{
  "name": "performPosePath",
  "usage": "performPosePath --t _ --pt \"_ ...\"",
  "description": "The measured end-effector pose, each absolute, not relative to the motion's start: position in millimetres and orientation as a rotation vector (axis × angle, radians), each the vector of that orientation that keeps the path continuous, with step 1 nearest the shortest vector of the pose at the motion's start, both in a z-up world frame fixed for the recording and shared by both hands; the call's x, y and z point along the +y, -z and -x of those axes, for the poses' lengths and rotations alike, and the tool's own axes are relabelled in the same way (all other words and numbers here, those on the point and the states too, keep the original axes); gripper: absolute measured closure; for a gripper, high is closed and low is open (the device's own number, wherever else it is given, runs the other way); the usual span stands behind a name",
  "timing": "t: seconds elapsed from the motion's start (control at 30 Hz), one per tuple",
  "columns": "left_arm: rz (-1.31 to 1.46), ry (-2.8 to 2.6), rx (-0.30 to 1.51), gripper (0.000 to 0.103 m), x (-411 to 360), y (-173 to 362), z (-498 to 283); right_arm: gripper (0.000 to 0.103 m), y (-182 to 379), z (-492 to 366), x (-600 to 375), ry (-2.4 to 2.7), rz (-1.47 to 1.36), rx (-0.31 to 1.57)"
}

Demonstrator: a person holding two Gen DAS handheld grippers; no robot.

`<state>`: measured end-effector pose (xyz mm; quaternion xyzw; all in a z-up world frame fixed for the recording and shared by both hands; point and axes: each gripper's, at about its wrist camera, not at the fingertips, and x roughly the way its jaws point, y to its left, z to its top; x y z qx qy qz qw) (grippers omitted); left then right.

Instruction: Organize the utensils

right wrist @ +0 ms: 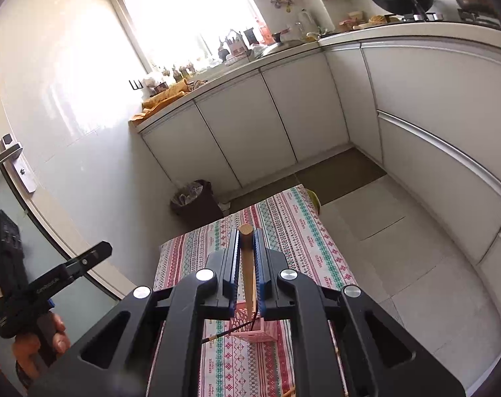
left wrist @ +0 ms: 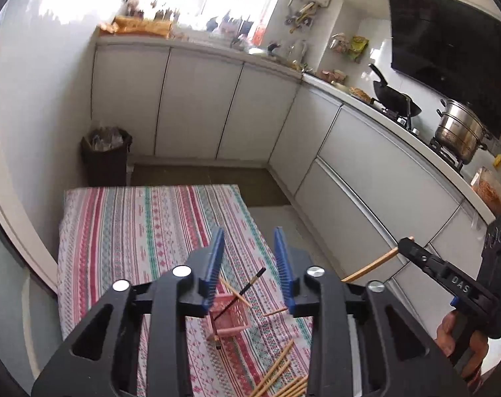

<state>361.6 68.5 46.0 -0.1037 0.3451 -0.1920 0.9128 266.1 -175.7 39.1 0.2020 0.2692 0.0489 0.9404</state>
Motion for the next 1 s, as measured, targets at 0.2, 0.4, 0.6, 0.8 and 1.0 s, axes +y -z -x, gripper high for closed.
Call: performPosePath --t 0.2,0.4,0.6,0.8,1.0 --pt "0.372 0.479 1.133 0.045 88 39 -440 0.094 -30 -258 -194 -0.081 -0.454 0.561" --pt "0.536 0.426 1.432 0.036 97 145 -517 0.094 -4 -257 -220 -0.052 -0.506 0.569" --pt "0.687 0.426 1.53 0.036 86 233 -586 0.094 23 -291 -245 -0.009 -0.516 0.59" --pt "0.597 0.436 1.588 0.036 45 271 -632 0.094 50 -332 -252 -0.004 -0.51 0.608" --pt "0.426 0.441 1.643 0.09 9 289 -644 0.094 73 -354 -251 -0.025 -0.514 0.643"
